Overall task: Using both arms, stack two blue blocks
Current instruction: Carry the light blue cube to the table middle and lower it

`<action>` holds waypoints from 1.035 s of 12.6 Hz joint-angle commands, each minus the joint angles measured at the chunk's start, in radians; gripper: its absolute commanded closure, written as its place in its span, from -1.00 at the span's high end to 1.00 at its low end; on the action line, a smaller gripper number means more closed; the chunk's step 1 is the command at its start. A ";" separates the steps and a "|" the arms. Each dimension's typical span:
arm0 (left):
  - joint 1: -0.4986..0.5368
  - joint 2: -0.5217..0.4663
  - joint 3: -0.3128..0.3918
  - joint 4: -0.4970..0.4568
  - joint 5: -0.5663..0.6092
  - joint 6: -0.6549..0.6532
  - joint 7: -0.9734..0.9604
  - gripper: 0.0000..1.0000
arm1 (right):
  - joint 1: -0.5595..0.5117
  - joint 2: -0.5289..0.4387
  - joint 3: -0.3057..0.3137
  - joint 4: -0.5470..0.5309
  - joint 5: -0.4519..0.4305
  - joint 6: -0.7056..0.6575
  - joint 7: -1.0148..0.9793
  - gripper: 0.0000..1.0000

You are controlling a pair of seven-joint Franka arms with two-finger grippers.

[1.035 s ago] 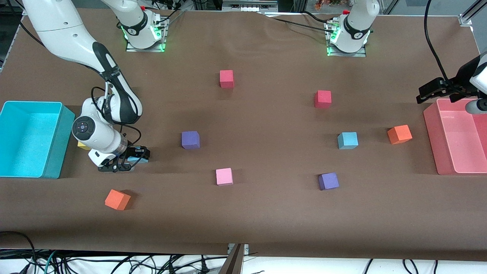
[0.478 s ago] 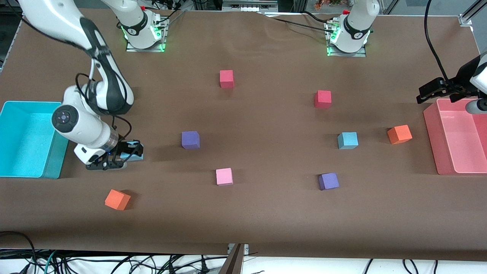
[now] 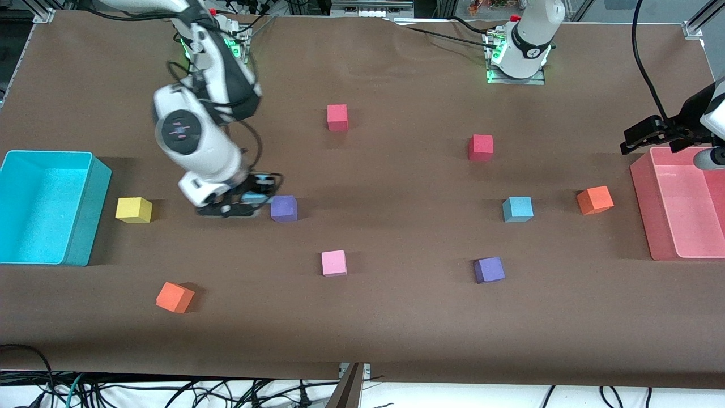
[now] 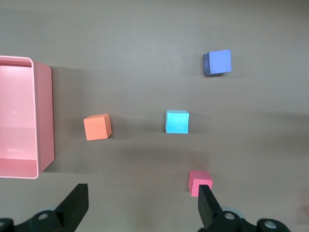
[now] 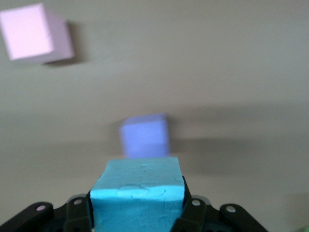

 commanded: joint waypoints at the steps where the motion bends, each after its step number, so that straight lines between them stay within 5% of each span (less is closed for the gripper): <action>1: 0.004 0.003 -0.003 0.017 0.000 -0.011 -0.007 1.00 | 0.122 0.156 0.003 0.130 -0.009 0.006 0.130 -0.62; 5: 0.004 0.003 -0.003 0.023 0.004 -0.011 -0.005 1.00 | 0.202 0.299 0.003 0.144 -0.033 0.191 0.189 -0.62; 7: 0.004 0.006 -0.003 0.017 0.006 -0.004 -0.002 1.00 | 0.207 0.348 -0.001 0.148 -0.120 0.263 0.198 -0.62; 13: 0.024 0.008 0.003 -0.026 0.020 0.054 -0.004 1.00 | 0.205 0.375 -0.020 0.156 -0.132 0.324 0.193 -0.60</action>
